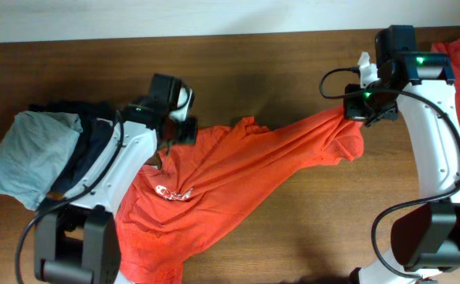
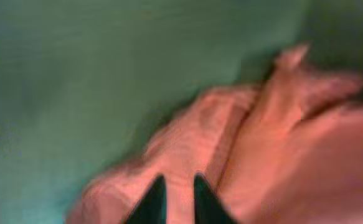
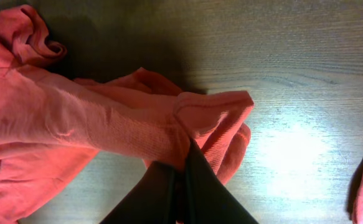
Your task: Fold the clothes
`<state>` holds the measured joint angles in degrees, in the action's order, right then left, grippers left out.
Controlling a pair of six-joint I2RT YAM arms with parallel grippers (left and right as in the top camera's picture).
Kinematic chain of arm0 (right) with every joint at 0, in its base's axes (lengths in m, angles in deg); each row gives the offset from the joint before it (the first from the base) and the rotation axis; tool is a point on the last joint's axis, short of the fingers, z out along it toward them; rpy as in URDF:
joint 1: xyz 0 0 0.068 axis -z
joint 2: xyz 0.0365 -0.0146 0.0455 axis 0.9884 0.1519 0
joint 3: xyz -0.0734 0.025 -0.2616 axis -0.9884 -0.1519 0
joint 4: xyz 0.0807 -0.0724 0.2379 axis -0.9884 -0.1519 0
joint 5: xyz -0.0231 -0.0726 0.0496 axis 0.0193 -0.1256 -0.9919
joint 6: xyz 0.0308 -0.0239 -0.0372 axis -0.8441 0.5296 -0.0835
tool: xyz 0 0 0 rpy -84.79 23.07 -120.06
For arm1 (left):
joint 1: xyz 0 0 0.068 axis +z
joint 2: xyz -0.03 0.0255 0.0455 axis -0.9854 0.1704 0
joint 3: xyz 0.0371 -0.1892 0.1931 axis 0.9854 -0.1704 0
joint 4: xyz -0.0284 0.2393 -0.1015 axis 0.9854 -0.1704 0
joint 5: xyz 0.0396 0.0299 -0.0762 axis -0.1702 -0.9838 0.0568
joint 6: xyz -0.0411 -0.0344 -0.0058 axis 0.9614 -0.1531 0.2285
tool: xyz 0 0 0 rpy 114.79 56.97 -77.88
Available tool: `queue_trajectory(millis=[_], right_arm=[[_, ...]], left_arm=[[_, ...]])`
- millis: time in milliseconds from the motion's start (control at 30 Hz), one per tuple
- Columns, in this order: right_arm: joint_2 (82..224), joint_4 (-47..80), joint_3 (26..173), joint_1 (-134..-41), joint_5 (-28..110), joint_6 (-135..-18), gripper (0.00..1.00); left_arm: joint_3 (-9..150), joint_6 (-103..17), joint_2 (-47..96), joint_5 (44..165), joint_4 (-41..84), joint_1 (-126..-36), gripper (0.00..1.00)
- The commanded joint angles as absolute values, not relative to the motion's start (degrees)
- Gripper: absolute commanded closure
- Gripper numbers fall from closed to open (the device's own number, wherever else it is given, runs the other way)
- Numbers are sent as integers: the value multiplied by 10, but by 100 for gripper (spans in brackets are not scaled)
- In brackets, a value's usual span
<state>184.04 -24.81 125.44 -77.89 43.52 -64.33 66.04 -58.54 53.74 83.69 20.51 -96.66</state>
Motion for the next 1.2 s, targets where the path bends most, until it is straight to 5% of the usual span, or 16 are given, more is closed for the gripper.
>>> queue_trajectory(millis=[0,367,900,1167], right_arm=[[1828,-247,1261,-779,445,-648,96],[1828,-246,1261,-779,445,-648,96],[1828,-246,1261,-779,445,-648,96],[1828,-246,1261,-779,445,-648,96]], left_arm=[[659,-681,570,872,263,-988,75],[659,-743,704,895,404,-1001,48],[663,-762,754,925,439,-1000,51],[738,-781,721,918,343,-998,51]])
